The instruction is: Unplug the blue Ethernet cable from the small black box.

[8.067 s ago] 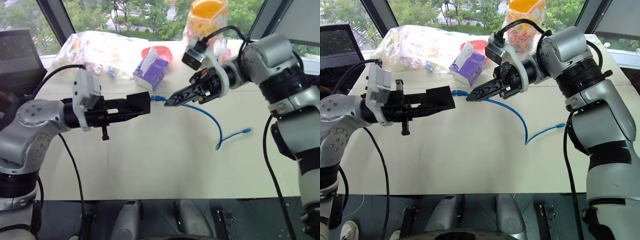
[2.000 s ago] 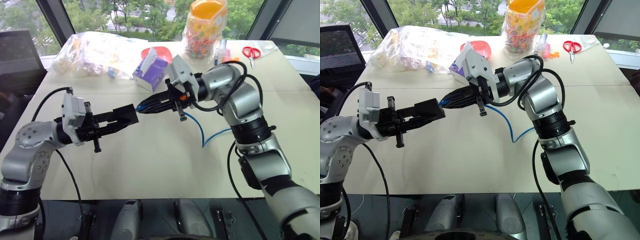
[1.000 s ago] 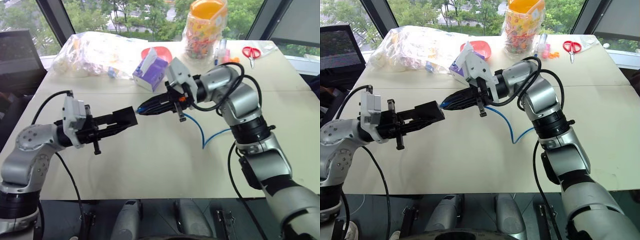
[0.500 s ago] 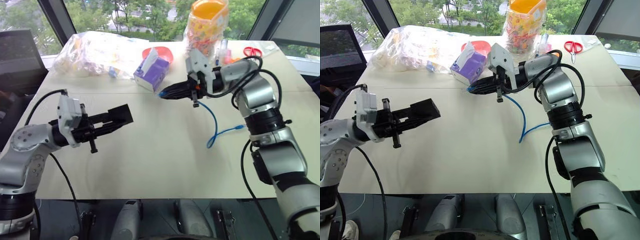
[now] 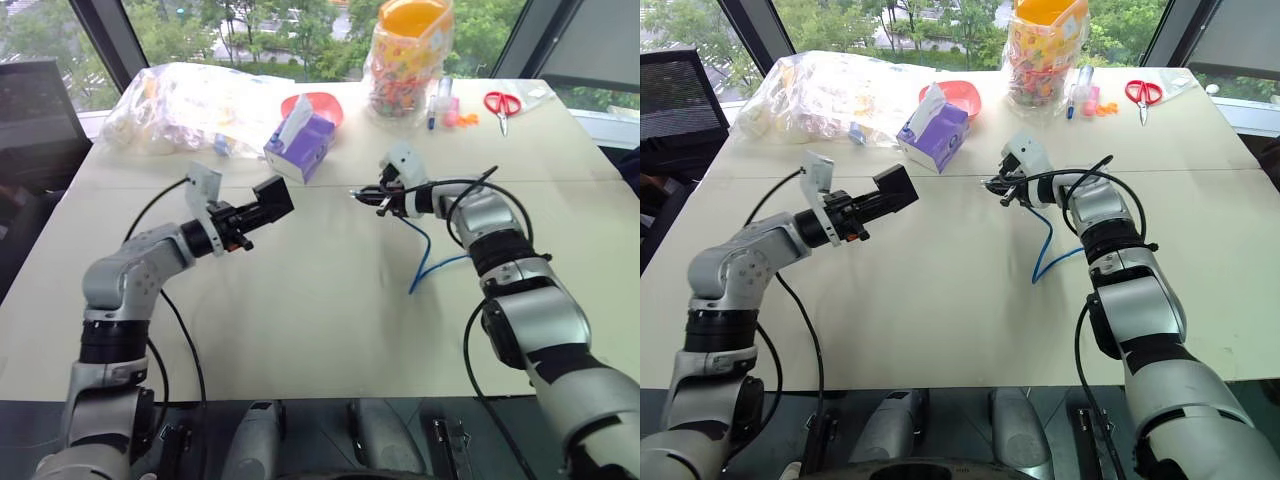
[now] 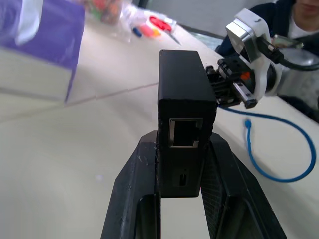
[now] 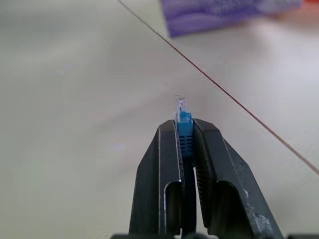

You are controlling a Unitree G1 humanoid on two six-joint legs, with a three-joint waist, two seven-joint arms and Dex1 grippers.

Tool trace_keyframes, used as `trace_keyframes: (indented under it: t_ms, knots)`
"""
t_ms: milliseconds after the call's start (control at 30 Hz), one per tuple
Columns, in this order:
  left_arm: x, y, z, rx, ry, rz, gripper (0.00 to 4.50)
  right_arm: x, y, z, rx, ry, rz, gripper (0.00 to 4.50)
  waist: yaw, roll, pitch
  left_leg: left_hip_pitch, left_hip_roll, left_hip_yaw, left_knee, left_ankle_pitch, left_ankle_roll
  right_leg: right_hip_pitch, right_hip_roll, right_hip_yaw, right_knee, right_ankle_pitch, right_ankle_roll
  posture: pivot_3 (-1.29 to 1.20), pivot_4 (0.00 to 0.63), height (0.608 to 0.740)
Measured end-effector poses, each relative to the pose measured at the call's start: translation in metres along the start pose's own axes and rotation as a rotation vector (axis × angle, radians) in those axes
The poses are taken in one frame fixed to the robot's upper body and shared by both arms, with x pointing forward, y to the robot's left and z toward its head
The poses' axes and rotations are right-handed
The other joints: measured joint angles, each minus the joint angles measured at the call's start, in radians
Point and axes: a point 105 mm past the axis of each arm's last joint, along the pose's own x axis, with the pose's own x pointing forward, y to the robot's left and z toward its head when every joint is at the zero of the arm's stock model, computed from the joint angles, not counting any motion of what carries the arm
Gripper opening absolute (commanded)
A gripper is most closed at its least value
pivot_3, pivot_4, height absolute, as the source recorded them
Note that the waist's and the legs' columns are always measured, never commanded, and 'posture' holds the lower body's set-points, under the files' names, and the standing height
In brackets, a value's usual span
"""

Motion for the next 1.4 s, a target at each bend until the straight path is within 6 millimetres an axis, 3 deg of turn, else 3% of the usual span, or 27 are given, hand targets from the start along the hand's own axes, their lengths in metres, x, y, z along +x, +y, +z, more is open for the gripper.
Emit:
trace_keyframes:
  t_ms: [133,167,433,500,667,867,1033,1233,1400]
  knots:
    - [0.007,0.002,-0.016,-0.146,0.052,0.004,0.48,0.004,-0.004,-0.007,0.044,0.010,-0.052,0.03,0.000,0.000,0.000,0.000,0.000,0.000,0.000,0.001,-0.001,0.000,0.000,0.000,0.000,0.000,0.000,0.00,0.150,0.740]
    - [0.007,0.005,-0.020,-0.183,0.060,0.018,0.98,0.004,-0.005,-0.009,0.054,0.010,-0.063,0.00,-0.001,0.000,0.000,0.000,0.000,0.000,0.000,0.001,-0.001,0.000,0.000,0.000,0.000,0.000,0.000,0.00,0.150,0.740]
    - [0.005,0.021,-0.041,-0.364,0.093,0.105,4.47,0.003,-0.009,-0.011,0.071,-0.005,-0.092,3.53,0.000,0.000,0.000,0.000,0.000,0.000,0.000,0.001,-0.002,0.000,0.000,0.000,0.001,0.000,0.000,0.00,0.150,0.740]
    - [0.005,0.020,-0.039,-0.380,0.092,0.102,4.50,0.002,-0.011,-0.010,0.077,-0.012,-0.098,4.44,0.000,0.000,0.000,0.001,0.000,0.000,0.000,0.001,-0.003,0.001,0.000,0.000,0.001,0.000,0.000,0.00,0.150,0.740]
    - [-0.014,0.024,-0.039,-0.390,0.104,0.137,4.50,-0.010,-0.019,-0.006,0.061,-0.018,-0.085,4.44,-0.004,0.000,0.000,0.002,0.000,0.000,0.000,0.002,-0.003,0.002,0.000,0.000,0.001,0.000,0.000,0.00,0.150,0.740]
    - [-0.072,0.027,-0.032,-0.258,0.181,0.228,4.50,-0.038,-0.018,0.032,-0.050,-0.097,0.047,4.44,-0.009,0.000,0.000,0.002,0.000,0.000,-0.003,0.001,-0.003,0.001,0.000,0.000,0.001,0.000,0.000,0.00,0.150,0.740]
    - [-0.096,-0.004,-0.010,-0.002,0.208,0.132,4.50,-0.059,-0.003,0.054,-0.137,-0.126,0.192,4.44,0.009,0.000,0.000,0.001,0.000,0.000,-0.002,0.002,-0.004,0.001,0.000,0.000,-0.002,0.000,0.000,0.00,0.150,0.740]
    - [-0.103,-0.027,0.008,0.208,0.214,0.061,4.50,-0.088,0.011,0.052,-0.203,-0.072,0.327,4.44,0.017,-0.001,0.000,0.000,0.000,0.000,-0.003,0.002,-0.004,0.002,-0.001,0.000,-0.005,0.000,0.000,0.00,0.150,0.740]
    - [-0.112,-0.036,0.015,0.337,0.220,0.041,4.50,-0.114,0.009,0.039,-0.270,0.011,0.363,4.44,0.021,0.000,0.001,0.000,0.000,0.000,-0.004,0.002,-0.004,0.001,-0.001,0.000,-0.005,0.000,0.000,0.00,0.150,0.740]
